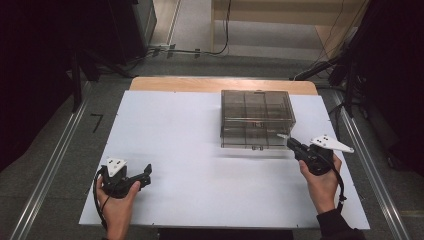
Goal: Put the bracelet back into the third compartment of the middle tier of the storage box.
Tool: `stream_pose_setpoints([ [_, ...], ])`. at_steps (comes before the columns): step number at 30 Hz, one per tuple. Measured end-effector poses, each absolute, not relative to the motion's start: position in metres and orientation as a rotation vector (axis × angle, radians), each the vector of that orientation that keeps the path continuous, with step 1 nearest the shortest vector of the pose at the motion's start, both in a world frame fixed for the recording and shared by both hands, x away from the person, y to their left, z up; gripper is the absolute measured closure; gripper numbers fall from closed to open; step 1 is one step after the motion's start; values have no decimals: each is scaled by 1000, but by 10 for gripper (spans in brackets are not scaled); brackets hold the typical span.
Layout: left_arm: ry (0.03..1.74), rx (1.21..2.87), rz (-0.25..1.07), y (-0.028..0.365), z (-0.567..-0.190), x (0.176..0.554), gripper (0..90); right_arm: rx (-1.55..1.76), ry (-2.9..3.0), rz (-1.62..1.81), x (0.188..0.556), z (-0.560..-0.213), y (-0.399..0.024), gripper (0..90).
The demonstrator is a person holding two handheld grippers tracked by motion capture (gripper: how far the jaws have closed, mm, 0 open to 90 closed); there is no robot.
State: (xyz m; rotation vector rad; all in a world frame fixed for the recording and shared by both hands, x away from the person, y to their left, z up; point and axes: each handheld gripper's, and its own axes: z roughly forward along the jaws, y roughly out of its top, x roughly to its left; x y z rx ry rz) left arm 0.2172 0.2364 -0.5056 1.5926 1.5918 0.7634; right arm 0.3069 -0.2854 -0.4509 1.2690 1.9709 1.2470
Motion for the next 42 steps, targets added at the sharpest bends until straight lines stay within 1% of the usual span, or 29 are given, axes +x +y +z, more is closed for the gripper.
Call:
stream_pose_setpoints([
  [42, 1593, 1593, 758, 237, -506, 217, 41, 1300, 1977, 1158, 336, -465, -278, 832],
])
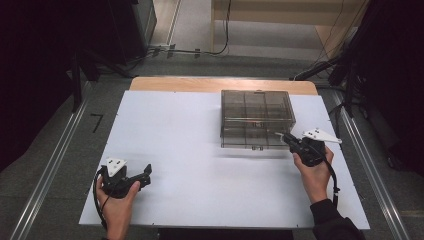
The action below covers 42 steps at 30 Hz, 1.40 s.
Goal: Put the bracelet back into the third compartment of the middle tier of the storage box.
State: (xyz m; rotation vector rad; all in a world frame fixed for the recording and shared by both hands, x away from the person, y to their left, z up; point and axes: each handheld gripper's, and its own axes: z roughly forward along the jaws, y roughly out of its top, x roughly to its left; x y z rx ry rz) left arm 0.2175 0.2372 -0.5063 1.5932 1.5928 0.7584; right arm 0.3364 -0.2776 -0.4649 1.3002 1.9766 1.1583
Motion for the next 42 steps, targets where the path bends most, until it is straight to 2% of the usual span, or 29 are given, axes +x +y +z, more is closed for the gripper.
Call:
stream_pose_setpoints([
  [6, 1593, 1594, 758, 237, -506, 217, 41, 1295, 1982, 1146, 338, -467, -276, 825],
  [8, 1593, 1593, 758, 237, -506, 217, 41, 1297, 1978, 1151, 338, -467, -276, 786],
  [14, 1592, 1593, 757, 237, -506, 217, 41, 1303, 1968, 1157, 338, -466, -278, 755],
  [17, 1592, 1594, 756, 237, -506, 218, 42, 1298, 1967, 1162, 338, -466, -277, 695],
  [22, 1592, 1594, 756, 237, -506, 217, 42, 1289, 1970, 1172, 337, -465, -275, 660],
  [24, 1592, 1594, 755, 237, -506, 217, 42, 1289, 1958, 1164, 336, -464, -275, 587],
  [42, 1594, 1593, 754, 237, -507, 218, 42, 1283, 1938, 1159, 333, -461, -276, 380],
])
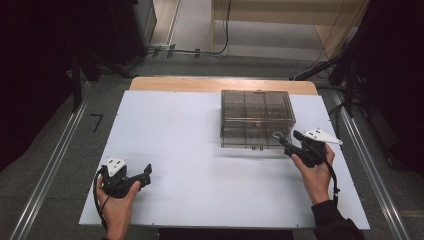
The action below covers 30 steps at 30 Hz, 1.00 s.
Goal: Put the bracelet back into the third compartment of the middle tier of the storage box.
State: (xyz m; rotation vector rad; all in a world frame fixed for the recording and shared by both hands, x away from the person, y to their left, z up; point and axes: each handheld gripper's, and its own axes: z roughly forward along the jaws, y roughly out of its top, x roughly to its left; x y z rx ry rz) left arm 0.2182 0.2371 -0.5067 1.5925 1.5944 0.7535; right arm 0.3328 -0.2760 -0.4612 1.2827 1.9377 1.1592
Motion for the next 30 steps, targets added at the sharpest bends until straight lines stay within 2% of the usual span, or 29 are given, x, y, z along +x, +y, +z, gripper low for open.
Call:
stream_pose_setpoints([
  [16, 1595, 1594, 751, 238, -507, 218, 41, 1264, 1993, 1128, 320, -456, -274, 224],
  [30, 1597, 1591, 753, 238, -507, 218, 41, 1272, 1976, 1137, 312, -455, -279, 211],
])
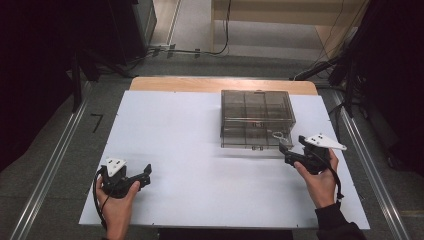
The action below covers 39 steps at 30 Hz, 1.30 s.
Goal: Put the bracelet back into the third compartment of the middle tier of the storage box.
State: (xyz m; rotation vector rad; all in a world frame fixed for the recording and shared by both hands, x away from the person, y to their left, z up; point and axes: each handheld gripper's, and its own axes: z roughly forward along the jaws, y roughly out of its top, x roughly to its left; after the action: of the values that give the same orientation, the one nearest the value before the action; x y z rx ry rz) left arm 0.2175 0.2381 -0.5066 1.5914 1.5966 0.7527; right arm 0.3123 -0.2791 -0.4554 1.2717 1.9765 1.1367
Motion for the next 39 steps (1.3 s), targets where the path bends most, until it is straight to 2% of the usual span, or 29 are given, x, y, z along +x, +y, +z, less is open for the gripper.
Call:
stream_pose_setpoints([
  [39, 1592, 1594, 752, 238, -506, 217, 41, 1275, 1995, 1097, 285, -463, -298, 212],
])
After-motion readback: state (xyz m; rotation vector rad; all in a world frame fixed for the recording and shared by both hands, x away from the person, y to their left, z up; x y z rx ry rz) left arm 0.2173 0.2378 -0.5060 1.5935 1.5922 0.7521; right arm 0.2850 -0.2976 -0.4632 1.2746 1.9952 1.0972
